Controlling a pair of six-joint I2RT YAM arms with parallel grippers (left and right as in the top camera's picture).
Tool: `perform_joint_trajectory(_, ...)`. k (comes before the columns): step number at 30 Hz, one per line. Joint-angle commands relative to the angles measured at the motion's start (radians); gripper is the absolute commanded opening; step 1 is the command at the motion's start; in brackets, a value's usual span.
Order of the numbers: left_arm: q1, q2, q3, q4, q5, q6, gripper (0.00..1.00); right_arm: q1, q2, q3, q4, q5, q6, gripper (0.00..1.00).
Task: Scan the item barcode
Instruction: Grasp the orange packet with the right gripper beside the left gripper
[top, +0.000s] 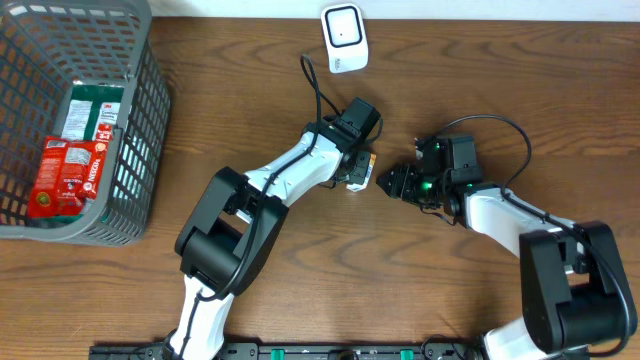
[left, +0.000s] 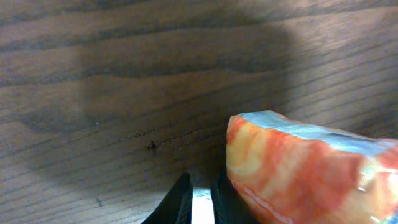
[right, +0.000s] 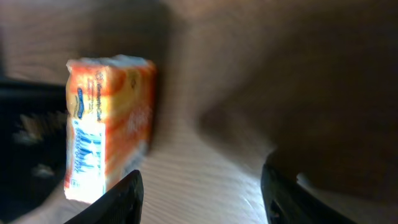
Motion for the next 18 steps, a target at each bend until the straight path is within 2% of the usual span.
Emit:
perform_joint_trajectory(1, -0.004, 0.019, -0.008, -0.004, -0.009, 0.014, 0.15, 0.010, 0.048, -0.005, 0.093, -0.115, 0.055, 0.59)
perform_joint_trajectory(10, -0.003, 0.019, -0.008, -0.003, -0.009, 0.014, 0.16, 0.011, 0.050, -0.004, 0.142, -0.113, 0.078, 0.67)
perform_joint_trajectory(18, -0.001, 0.019, -0.008, -0.004, -0.010, 0.014, 0.17, 0.012, 0.050, -0.004, 0.192, -0.094, 0.116, 0.66)
